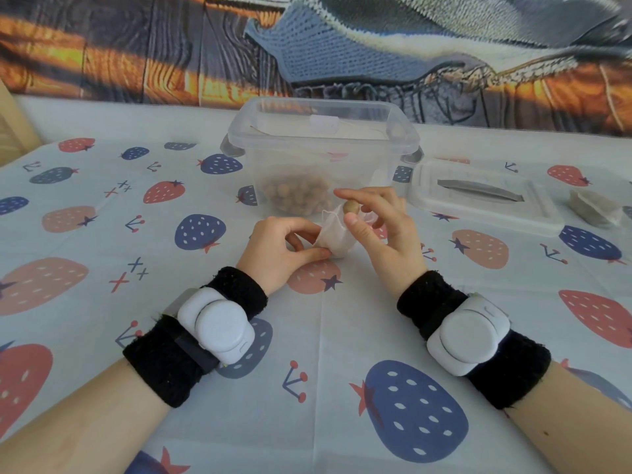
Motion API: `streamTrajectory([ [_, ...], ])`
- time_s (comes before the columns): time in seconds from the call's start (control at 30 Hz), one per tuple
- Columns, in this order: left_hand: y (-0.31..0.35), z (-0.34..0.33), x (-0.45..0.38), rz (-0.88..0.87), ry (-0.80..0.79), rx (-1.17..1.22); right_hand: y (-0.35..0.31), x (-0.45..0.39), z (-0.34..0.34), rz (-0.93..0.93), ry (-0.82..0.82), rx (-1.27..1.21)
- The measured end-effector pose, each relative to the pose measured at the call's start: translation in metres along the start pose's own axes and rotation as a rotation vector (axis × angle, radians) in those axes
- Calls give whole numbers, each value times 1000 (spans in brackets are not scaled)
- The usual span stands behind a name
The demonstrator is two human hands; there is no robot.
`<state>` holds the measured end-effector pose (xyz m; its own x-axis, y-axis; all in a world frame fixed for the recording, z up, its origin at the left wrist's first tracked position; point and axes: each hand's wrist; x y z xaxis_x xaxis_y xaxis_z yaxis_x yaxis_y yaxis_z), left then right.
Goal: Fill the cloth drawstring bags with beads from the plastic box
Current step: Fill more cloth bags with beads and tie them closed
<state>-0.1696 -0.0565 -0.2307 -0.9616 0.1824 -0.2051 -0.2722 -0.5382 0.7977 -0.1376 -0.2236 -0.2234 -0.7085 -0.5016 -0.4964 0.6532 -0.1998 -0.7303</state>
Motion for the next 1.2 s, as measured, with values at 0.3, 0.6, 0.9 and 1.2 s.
streamTrajectory([
  [0.3, -3, -1, 1, 19, 5, 11, 3, 0, 0, -20, 20, -4],
  [0.6, -14, 23, 8, 94, -17, 49, -25, -38, 17, 102, 243, 195],
  [0.9, -44, 76, 44, 174, 88, 81, -52, -113, 31, -297, -151, 328],
  [1.2, -49, 82, 46, 147, 48, 83, -57, -121, 47, -374, -554, 271],
])
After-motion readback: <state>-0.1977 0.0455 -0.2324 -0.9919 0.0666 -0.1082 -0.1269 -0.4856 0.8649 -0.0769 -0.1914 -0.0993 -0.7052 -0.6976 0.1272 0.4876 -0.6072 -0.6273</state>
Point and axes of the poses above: each hand's wrist, its own x-axis away from the middle knuckle, its own z-axis out of the back of the hand, y = z × x, and after that the axes turned 13 degrees about -y, right-handed
